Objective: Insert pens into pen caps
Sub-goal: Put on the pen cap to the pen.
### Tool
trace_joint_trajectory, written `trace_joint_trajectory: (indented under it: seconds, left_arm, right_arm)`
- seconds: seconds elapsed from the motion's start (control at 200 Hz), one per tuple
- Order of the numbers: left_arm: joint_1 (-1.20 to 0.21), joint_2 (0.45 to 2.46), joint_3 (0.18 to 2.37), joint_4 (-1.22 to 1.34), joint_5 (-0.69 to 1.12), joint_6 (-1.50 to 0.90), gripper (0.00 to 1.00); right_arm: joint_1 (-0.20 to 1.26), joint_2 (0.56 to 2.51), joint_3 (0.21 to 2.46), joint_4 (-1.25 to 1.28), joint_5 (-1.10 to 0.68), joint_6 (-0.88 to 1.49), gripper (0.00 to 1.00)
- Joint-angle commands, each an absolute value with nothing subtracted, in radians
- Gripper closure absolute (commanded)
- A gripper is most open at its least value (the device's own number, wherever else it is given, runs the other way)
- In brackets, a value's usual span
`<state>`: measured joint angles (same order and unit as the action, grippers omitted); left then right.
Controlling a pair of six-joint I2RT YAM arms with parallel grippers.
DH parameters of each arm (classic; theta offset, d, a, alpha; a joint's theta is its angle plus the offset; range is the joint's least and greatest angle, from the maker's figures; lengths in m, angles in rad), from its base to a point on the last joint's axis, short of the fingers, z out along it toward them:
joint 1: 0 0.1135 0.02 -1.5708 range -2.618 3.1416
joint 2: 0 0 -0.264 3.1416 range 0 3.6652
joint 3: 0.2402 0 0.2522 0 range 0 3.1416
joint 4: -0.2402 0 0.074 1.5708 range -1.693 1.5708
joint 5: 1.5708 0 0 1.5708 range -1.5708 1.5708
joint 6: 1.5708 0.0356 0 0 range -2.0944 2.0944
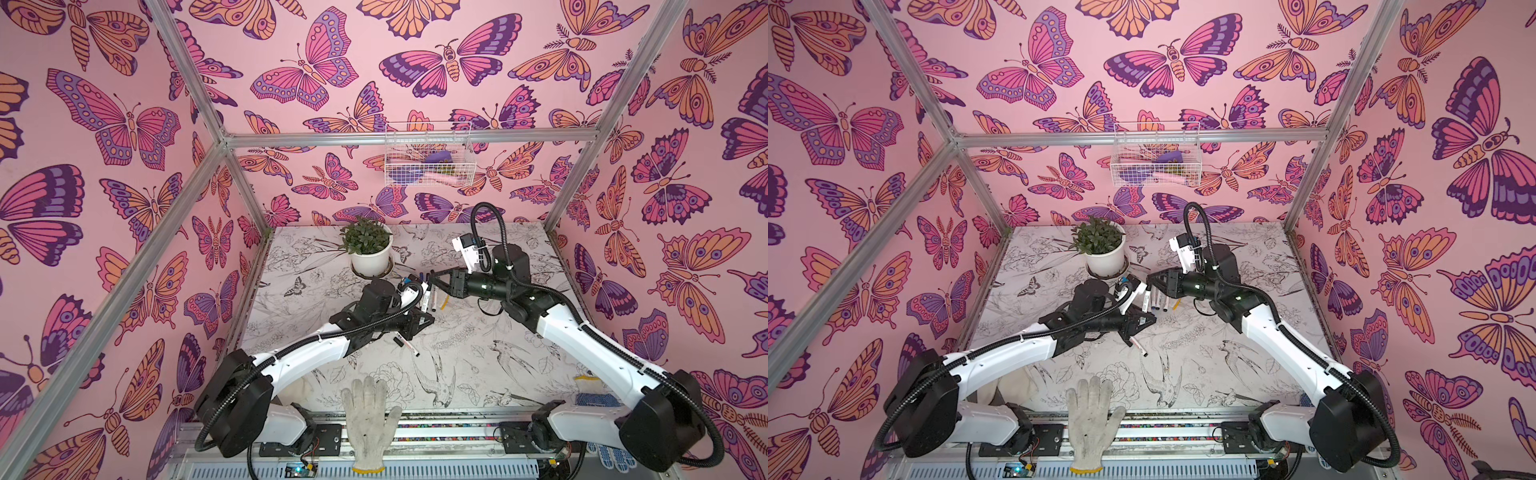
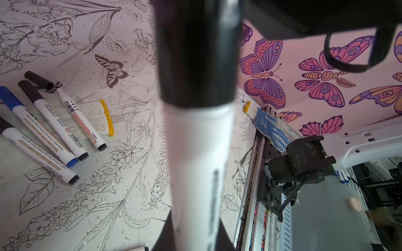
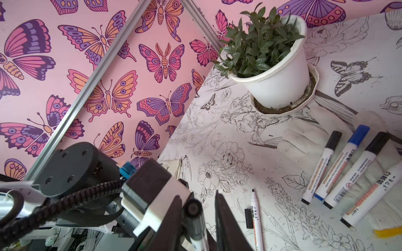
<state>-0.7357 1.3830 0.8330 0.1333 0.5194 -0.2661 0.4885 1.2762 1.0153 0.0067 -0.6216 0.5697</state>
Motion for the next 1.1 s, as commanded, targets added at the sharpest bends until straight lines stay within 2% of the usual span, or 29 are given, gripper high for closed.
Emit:
trace_joint_trajectory:
  seconds: [0.0,0.07,0.31,0.516,0.776,0.936,0.971,1.067,1.097]
  left_arm:
    - [-0.743,1.391,0.822,0.126,0.522,-0.239,1.0]
    - [-0.744,1.392,0.825,0.126,0.524,-0.236,1.0]
    - [-0.747,1.387,0.84,0.127,0.485,-0.232,1.0]
    - [-0.746,1.376,0.864,0.128,0.447,-0.218,1.0]
    - [-0.702,1.387,0.892,0.224,0.456,-0.276,1.0]
    - [-0.703,1.445,0.925,0.211,0.491,-0.257,1.0]
    - [-0.707,1.464,0.921,0.212,0.499,-0.256,1.0]
    - [-0.712,1.517,0.893,0.222,0.521,-0.264,1.0]
    - [-0.712,1.532,0.885,0.226,0.523,-0.267,1.0]
  right_arm:
    - [0.488,1.296,1.036,0.061,-0.619,0.604,0.75]
    - [0.488,1.31,1.034,0.069,-0.628,0.612,0.82]
    - [0.49,1.338,0.995,0.085,-0.684,0.667,0.85]
    - [0.499,1.322,1.007,-0.052,-0.705,0.602,1.0]
    - [0.528,1.314,1.018,-0.258,-0.701,0.482,1.0]
    - [0.523,1.329,1.038,-0.258,-0.683,0.486,1.0]
    - [0.515,1.328,1.05,-0.242,-0.656,0.504,0.94]
    - [0.454,1.301,1.072,-0.145,-0.555,0.595,0.53]
    - [0.437,1.287,1.07,-0.108,-0.538,0.619,0.45]
